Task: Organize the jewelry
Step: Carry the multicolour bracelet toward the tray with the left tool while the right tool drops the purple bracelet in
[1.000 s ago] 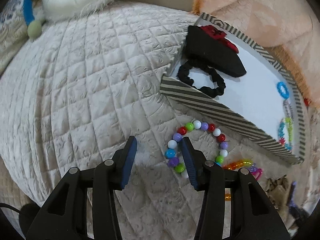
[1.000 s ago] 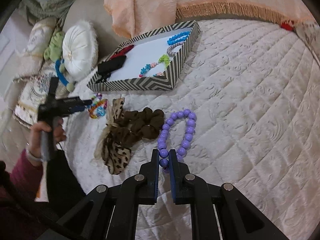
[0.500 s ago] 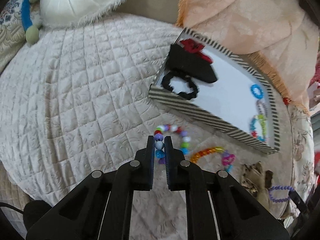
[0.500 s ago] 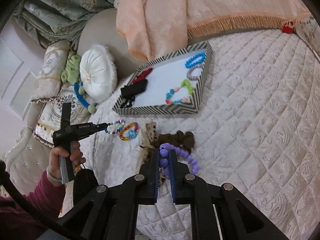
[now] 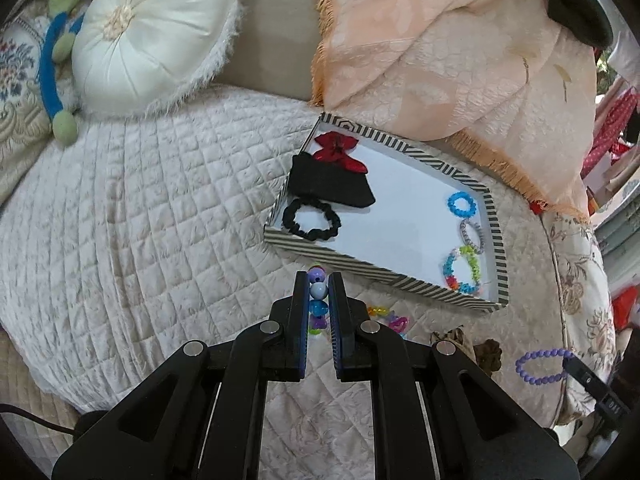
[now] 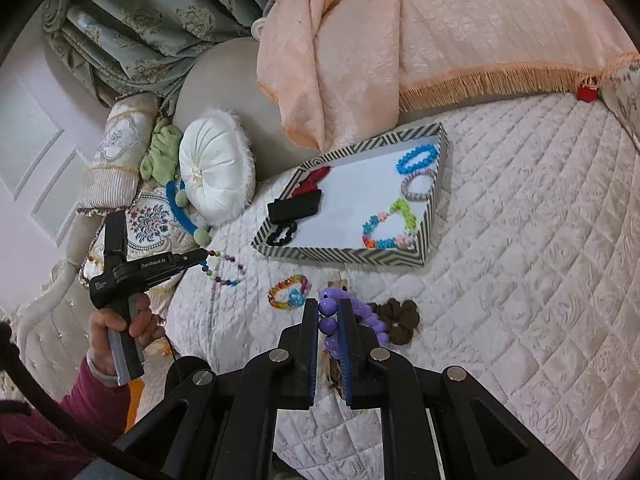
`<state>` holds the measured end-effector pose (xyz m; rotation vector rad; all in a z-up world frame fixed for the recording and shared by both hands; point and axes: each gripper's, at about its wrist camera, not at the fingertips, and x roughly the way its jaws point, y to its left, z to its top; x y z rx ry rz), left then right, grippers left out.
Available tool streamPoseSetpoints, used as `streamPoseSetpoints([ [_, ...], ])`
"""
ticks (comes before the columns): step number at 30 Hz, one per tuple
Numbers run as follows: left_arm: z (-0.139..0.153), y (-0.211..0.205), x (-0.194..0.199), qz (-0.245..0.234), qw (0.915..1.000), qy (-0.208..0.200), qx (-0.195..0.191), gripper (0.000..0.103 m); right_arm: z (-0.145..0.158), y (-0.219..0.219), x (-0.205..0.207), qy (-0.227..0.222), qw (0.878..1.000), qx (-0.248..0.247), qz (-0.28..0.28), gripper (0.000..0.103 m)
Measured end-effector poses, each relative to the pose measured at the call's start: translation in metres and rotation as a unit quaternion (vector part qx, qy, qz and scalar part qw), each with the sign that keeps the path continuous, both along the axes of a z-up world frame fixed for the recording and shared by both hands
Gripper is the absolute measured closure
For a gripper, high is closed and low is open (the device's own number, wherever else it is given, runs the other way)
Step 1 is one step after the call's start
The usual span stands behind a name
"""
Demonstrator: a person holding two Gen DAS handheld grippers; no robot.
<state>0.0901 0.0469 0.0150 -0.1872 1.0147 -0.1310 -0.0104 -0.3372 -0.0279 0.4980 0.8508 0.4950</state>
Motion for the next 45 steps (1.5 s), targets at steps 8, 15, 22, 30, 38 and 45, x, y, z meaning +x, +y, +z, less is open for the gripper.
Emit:
streamPoseSetpoints([
  [8,0.007,-0.019,0.007,-0.017,0.9996,-0.012,0.020,0.095,0.010,0.015,0.018,-0.006,1.000,-0.007,0.009,0.094],
  [15,0.013,-0.045,0.018,-0.040,0.9981,-0.025,0.040,0.095,0.017,0.028,0.041,-0.011,1.000,-0.006,0.015,0.094],
  [22,0.012,-0.067,0.035,-0.057,0.9965,-0.029,0.054,0.095,0.017,0.035,0.070,-0.007,1.000,-0.014,0.019,0.094],
  [30,0.003,-0.087,0.055,-0.067,0.9957,-0.023,0.060,0.095,0.013,0.040,0.106,0.000,1.000,-0.027,0.013,0.094],
  [38,-0.013,-0.106,0.075,-0.074,0.9956,-0.009,0.057,0.095,0.002,0.045,0.149,0.019,0.999,-0.038,-0.004,0.094],
  [45,-0.042,-0.108,0.102,-0.074,0.9962,0.016,0.042,0.095,-0.008,0.049,0.204,0.036,0.997,-0.061,-0.029,0.094],
])
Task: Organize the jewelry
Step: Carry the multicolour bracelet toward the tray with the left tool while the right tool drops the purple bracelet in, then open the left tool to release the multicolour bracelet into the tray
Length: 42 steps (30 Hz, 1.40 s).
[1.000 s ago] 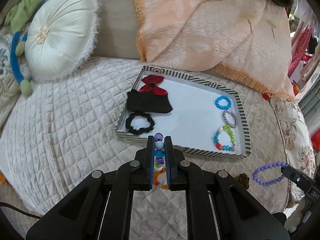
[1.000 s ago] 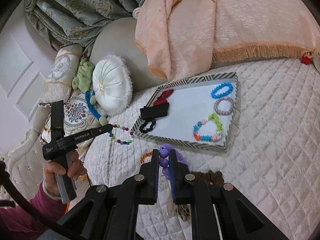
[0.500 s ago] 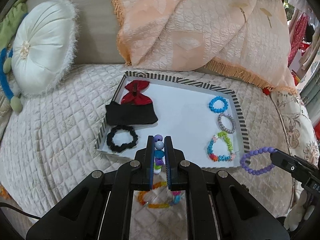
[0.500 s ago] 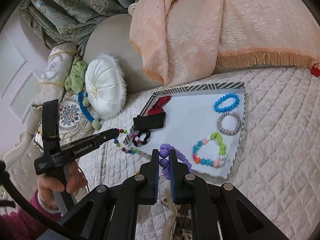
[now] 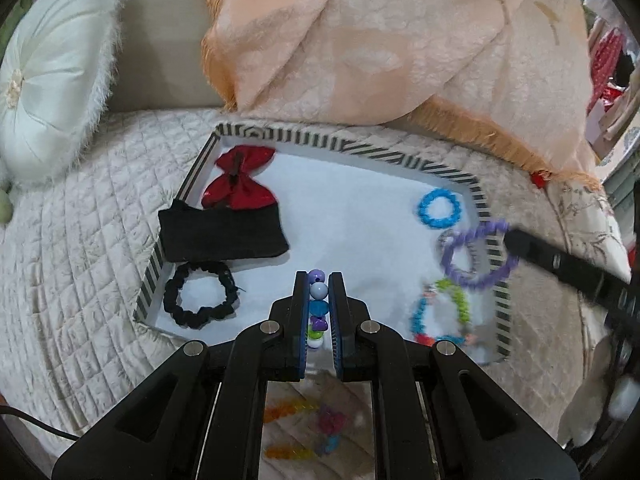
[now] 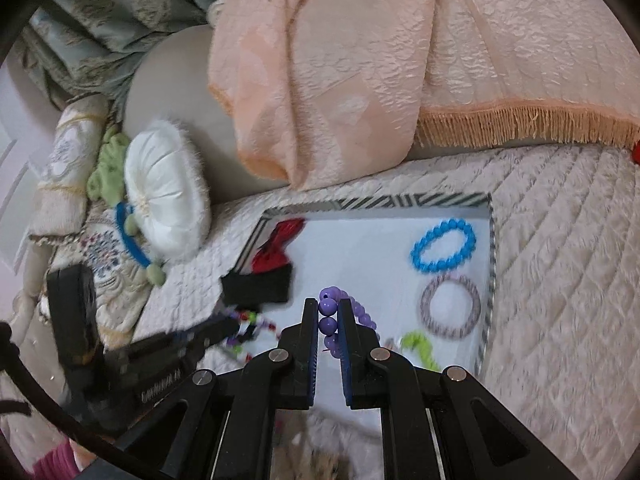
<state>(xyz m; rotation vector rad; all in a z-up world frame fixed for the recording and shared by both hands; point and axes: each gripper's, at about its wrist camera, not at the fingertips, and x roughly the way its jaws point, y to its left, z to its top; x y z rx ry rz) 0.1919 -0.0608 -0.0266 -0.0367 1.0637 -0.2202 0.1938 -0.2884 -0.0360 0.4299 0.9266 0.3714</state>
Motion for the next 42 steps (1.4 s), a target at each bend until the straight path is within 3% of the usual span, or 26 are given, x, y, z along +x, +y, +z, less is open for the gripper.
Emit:
streamPoseSetpoints([
  [7,-0.033,0.032,0.019,0.033,0.9989,0.026,0.019,0.095,-0.023,0.013,0.057,0.021,0.999,-0.047,-0.010,0.094],
  [13,-0.041,0.043,0.022,0.039,0.9987,0.026,0.022,0.095,-0.052,0.036,0.097,0.048,0.996,-0.072,0.000,0.094],
  [21,-0.045,0.040,0.023,0.034,0.9989,0.023,0.022,0.095,-0.081,0.050,0.120,0.074,0.996,-0.048,0.013,0.094],
  [26,-0.045,0.039,0.023,0.038,0.9986,0.020,0.030,0.092,-0.082,0.037,0.116,0.079,0.997,-0.010,-0.002,0.089],
  [28,-0.045,0.039,0.023,0.037,0.9986,0.018,0.032,0.073,-0.075,0.033,0.110,0.073,0.997,-0.008,-0.003,0.083],
  [30,-0.043,0.038,0.020,0.036,0.9988,0.014,0.032,0.061,-0.069,0.030,0.103,0.069,0.998,-0.006,-0.002,0.078],
  [33,-0.039,0.035,0.014,0.034,0.9986,0.009,0.040,0.061,-0.058,0.029,0.089,0.061,0.998,-0.007,0.005,0.072],
  [42,-0.017,0.035,-0.017,0.040,0.9984,-0.009,0.040,0.060,-0.024,0.030,0.030,0.038,0.998,-0.038,0.013,0.070],
])
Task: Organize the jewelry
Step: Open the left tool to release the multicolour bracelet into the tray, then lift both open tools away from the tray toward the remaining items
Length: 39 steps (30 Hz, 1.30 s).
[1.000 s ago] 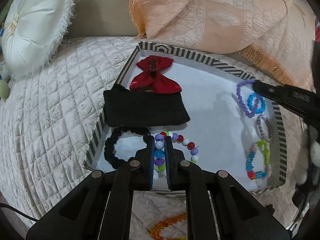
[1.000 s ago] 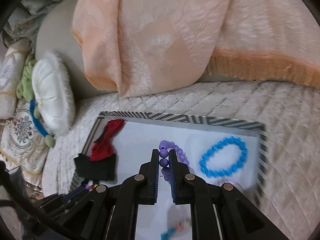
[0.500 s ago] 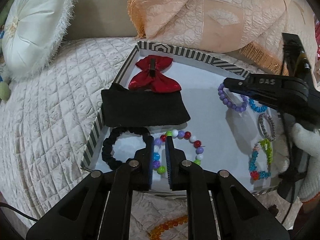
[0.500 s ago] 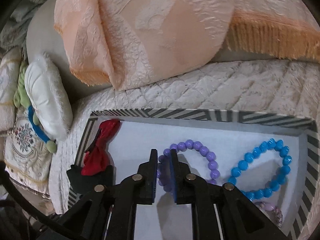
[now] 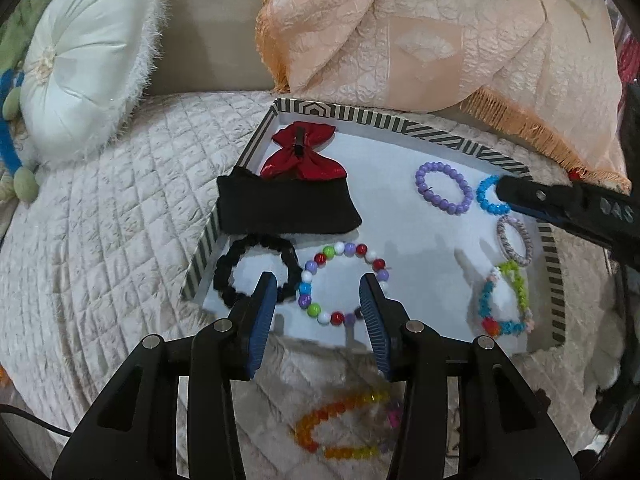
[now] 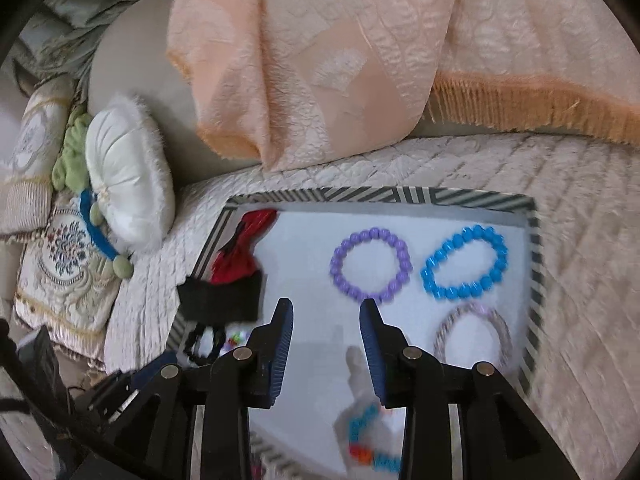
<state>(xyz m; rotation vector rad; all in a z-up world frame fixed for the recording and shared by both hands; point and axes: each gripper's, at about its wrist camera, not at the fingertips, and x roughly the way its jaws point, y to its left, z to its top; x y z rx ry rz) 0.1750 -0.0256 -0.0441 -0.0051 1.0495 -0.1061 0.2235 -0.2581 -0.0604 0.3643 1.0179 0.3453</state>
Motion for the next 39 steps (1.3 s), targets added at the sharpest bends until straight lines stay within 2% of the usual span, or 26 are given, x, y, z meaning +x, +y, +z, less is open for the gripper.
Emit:
streamPoseSetpoints([
  [7,0.017,0.004,-0.029,0.009,0.9999,-0.014,0.003,0.060,0.022,0.009,-0.052,-0.028,0.998,-0.057,-0.002,0.068],
  [12,0.026,0.007,-0.048,0.013,0.9996,-0.023,0.007,0.060,0.029,0.009,-0.086,-0.041,0.997,-0.067,-0.009,0.067],
  [26,0.042,0.008,-0.103,0.010,0.9992,-0.038,0.005,0.060,0.031,0.005,-0.172,-0.037,0.997,-0.063,-0.014,0.063],
  [39,0.044,0.008,-0.142,0.003,0.9991,-0.042,0.008,0.060,0.031,0.009,-0.220,-0.041,0.997,-0.070,-0.014,0.060],
])
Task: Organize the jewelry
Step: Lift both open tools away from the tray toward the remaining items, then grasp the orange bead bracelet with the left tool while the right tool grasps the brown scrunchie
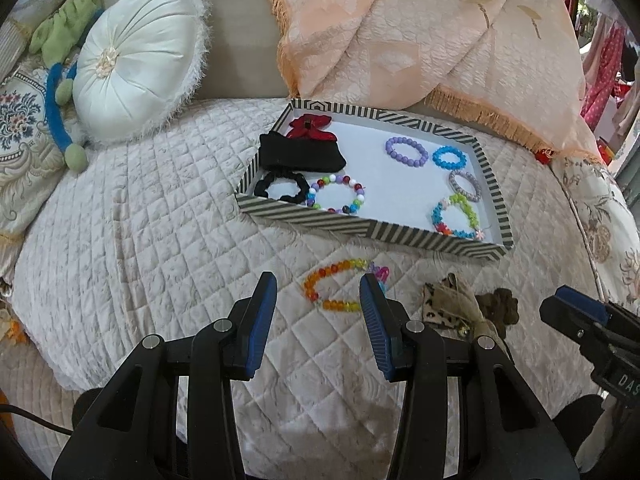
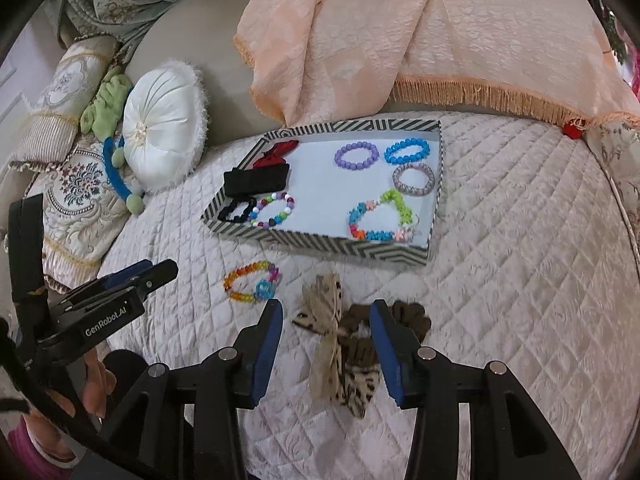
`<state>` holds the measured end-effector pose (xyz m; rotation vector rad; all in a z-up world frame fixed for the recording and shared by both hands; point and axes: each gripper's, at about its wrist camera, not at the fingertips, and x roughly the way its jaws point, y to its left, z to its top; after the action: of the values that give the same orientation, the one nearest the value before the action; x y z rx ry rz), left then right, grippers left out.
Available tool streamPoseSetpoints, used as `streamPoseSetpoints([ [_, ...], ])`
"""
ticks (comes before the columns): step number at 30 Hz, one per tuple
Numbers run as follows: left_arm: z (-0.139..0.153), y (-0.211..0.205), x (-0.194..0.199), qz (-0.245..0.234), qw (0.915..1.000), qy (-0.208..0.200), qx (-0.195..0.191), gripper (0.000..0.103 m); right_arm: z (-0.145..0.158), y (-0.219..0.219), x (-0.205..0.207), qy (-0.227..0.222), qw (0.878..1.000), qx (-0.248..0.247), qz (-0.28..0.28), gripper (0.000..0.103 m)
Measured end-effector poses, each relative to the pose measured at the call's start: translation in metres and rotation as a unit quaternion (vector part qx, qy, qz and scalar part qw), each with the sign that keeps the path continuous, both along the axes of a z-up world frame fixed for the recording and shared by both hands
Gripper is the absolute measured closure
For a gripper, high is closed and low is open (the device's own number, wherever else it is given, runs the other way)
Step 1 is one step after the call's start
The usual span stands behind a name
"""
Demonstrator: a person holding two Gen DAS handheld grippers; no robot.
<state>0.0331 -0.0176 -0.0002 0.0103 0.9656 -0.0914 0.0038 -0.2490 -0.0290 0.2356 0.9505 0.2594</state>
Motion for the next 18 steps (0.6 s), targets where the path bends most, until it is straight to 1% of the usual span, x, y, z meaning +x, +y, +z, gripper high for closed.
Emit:
streamPoseSetpoints([
  [8,-0.007,0.002,-0.008,-0.001,0.9999,0.011,-0.004,0.060,-0.010,0.000,-0.012,0.013,1.000,-0.007,0.009,0.057],
  [10,-0.009,0.005,-0.007,-0.002,0.9998,0.018,-0.009,0.060,-0.014,-0.002,-0.013,0.017,1.000,-0.008,0.011,0.051],
  [11,-0.010,0.007,-0.007,0.000,0.9997,0.023,-0.013,0.060,-0.016,-0.003,-0.014,0.018,1.000,-0.009,0.012,0.046],
  [14,-0.014,0.016,-0.005,0.004,0.9991,0.034,-0.027,0.060,-0.026,-0.007,-0.016,0.030,0.999,-0.019,0.014,0.044],
  [16,-0.020,0.026,-0.001,0.008,0.9972,0.051,-0.053,0.060,-0.032,-0.008,-0.016,0.033,0.999,-0.022,0.017,0.044],
  [18,-0.025,0.034,0.004,0.013,0.9955,0.065,-0.068,0.059,-0.035,-0.007,-0.015,0.031,0.999,-0.021,0.026,0.044],
])
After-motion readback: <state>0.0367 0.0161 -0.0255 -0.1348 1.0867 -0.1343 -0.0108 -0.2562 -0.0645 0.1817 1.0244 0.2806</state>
